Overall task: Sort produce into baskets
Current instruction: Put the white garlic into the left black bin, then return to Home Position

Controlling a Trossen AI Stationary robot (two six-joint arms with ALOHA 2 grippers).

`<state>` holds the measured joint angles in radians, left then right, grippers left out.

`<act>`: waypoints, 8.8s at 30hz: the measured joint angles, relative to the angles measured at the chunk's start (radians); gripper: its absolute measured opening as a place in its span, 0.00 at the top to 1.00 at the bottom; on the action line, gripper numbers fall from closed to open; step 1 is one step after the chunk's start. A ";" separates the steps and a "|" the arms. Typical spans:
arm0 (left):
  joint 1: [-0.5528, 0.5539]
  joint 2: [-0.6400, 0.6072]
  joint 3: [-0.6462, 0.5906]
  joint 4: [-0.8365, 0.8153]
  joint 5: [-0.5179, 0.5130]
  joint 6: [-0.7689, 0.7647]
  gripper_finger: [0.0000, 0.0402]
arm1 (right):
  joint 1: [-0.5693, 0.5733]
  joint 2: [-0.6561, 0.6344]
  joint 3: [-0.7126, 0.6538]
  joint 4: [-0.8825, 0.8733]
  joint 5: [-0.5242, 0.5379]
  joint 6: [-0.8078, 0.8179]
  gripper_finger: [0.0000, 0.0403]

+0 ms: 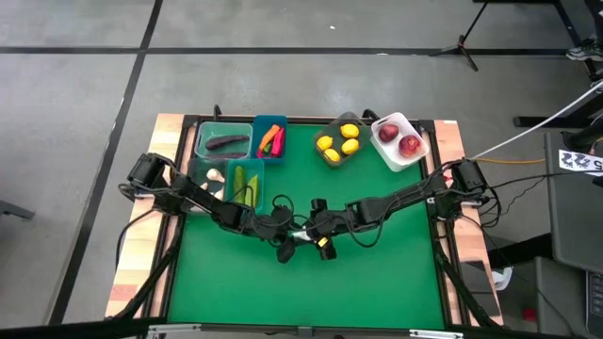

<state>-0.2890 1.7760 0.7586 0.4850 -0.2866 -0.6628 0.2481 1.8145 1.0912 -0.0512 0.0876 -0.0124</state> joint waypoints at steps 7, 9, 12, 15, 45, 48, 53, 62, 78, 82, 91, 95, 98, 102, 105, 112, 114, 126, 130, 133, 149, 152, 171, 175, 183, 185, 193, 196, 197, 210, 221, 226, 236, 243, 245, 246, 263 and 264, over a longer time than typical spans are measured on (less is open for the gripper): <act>0.002 0.000 0.000 0.006 0.016 0.025 0.39 | 0.000 0.000 -0.001 0.006 -0.001 0.000 0.39; 0.002 0.000 0.000 0.006 0.016 0.033 0.39 | 0.000 0.000 -0.001 0.004 -0.001 0.001 0.39; 0.002 0.000 0.000 0.008 0.017 0.034 0.40 | 0.000 0.000 -0.001 0.004 -0.011 0.002 0.39; 0.002 0.000 0.000 0.009 0.016 0.041 0.45 | 0.000 0.000 -0.001 0.002 -0.013 0.003 0.39; 0.000 0.000 -0.001 0.004 0.023 0.036 0.70 | 0.000 -0.001 -0.003 -0.005 -0.018 0.004 0.39; 0.000 0.000 -0.001 0.004 0.024 0.036 0.73 | 0.000 -0.002 -0.003 -0.014 -0.018 0.004 0.39; 0.002 0.000 -0.001 0.005 0.024 0.033 0.74 | 0.000 -0.004 -0.002 -0.052 -0.017 0.005 0.38; 0.002 0.000 -0.001 0.001 0.024 0.032 0.72 | 0.000 -0.003 -0.005 -0.095 -0.005 0.012 0.11; 0.056 -0.304 -0.002 -0.485 0.025 -0.018 0.72 | 0.001 -0.011 -0.009 -0.404 0.018 0.059 0.07; 0.057 -0.481 -0.002 -0.597 0.000 -0.004 0.72 | 0.000 -0.011 -0.008 -0.401 0.013 0.060 0.07; 0.045 -0.776 -0.002 -1.061 -0.267 -0.190 0.73 | 0.000 -0.011 -0.008 -0.396 0.009 0.060 0.07; 0.047 -0.828 -0.002 -1.241 -0.341 -0.444 0.76 | 0.000 -0.011 -0.008 -0.395 0.009 0.060 0.07; 0.048 -0.842 -0.002 -1.306 -0.320 -0.544 0.77 | 0.000 -0.011 -0.008 -0.393 0.009 0.060 0.07; 0.045 -0.853 -0.002 -1.359 -0.287 -0.547 0.76 | 0.000 -0.011 -0.008 -0.392 0.009 0.060 0.07; 0.046 -0.852 -0.002 -1.361 -0.286 -0.587 0.74 | 0.000 -0.011 -0.008 -0.392 0.009 0.060 0.07; 0.047 -0.845 -0.002 -1.359 -0.300 -0.556 0.72 | 0.000 -0.011 -0.008 -0.387 0.009 0.060 0.07; 0.047 -0.845 -0.008 -1.347 -0.343 -0.572 0.71 | 0.000 -0.011 -0.008 -0.383 0.009 0.060 0.07; 0.048 -0.844 0.150 -1.672 -0.316 -0.566 0.71 | 0.000 -0.011 -0.084 -0.259 -0.006 0.060 0.07; 0.048 -0.845 0.211 -1.790 -0.298 -0.585 0.71 | -0.001 -0.014 -0.120 -0.211 -0.029 0.075 0.07; 0.048 -0.845 0.216 -1.840 -0.227 -0.580 0.69 | 0.000 -0.014 -0.122 -0.205 -0.029 0.074 0.07; 0.048 -0.818 0.210 -2.040 -0.143 -0.663 0.41 | 0.000 -0.011 -0.125 -0.180 -0.053 0.082 0.07; 0.032 -0.803 0.210 -1.934 -0.161 -0.663 0.40 | 0.000 -0.011 -0.125 -0.177 -0.037 0.083 0.07; -0.309 -0.831 0.210 -1.203 -0.653 -0.114 0.44 | -0.006 -0.545 -0.126 -0.144 -0.161 -0.107 0.07; -0.356 -0.856 0.210 -1.208 -0.663 -0.086 0.44 | -0.006 -0.781 -0.126 -0.271 -0.129 -0.137 0.07; -0.361 -0.858 0.210 -1.195 -0.661 0.018 0.44 | -0.006 -1.160 -0.125 -0.455 -0.001 -0.016 0.07; -0.361 -0.865 0.209 -1.177 -0.660 0.063 0.44 | -0.006 -1.234 -0.126 -0.460 -0.001 0.005 0.07; -0.452 -0.967 0.085 -0.923 -0.652 0.247 0.44 | -0.006 -1.498 -0.248 -0.468 0.030 0.057 0.07; -0.492 -1.032 -0.026 -0.795 -0.652 0.269 0.44 | -0.007 -1.588 -0.340 -0.415 0.060 0.060 0.07; -0.501 -1.054 -0.066 -0.750 -0.652 0.270 0.44 | -0.006 -1.610 -0.364 -0.392 0.059 0.060 0.07; -0.534 -1.268 -0.517 -0.137 -0.613 0.438 0.44 | -0.006 -1.810 -0.569 -0.364 0.088 0.174 0.07; -0.534 -1.319 -0.752 0.196 -0.559 0.476 0.44 | -0.007 -1.810 -0.693 -0.315 0.165 0.240 0.07; -0.534 -1.318 -0.751 0.215 -0.542 0.501 0.44 | -0.006 -1.811 -0.773 -0.259 0.140 0.280 0.07; -0.533 -1.316 -0.751 0.216 -0.383 0.480 0.44 | -0.006 -1.811 -1.001 -0.017 0.083 0.304 0.07; -0.533 -1.314 -0.751 0.259 -0.344 0.520 0.44 | -0.006 -1.812 -1.078 0.119 0.069 0.297 0.07; -0.533 -1.301 -0.750 0.274 -0.341 0.536 0.44 | -0.007 -1.812 -1.078 0.110 0.069 0.294 0.07; -0.533 -1.292 -0.750 0.280 -0.341 0.543 0.44 | -0.007 -1.812 -1.079 0.109 0.075 0.293 0.07; -0.218 -0.905 -0.750 0.653 -0.056 0.450 0.44 | -0.007 -1.810 -1.082 0.084 0.003 0.166 0.07; -0.189 -0.879 -0.750 0.679 -0.039 0.441 0.44 | -0.006 -1.810 -1.083 0.083 -0.002 0.165 0.07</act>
<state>-0.4784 0.8973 0.0090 1.1636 -0.3252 -0.2221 0.2417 0.0040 0.0086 0.0321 0.0858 0.1530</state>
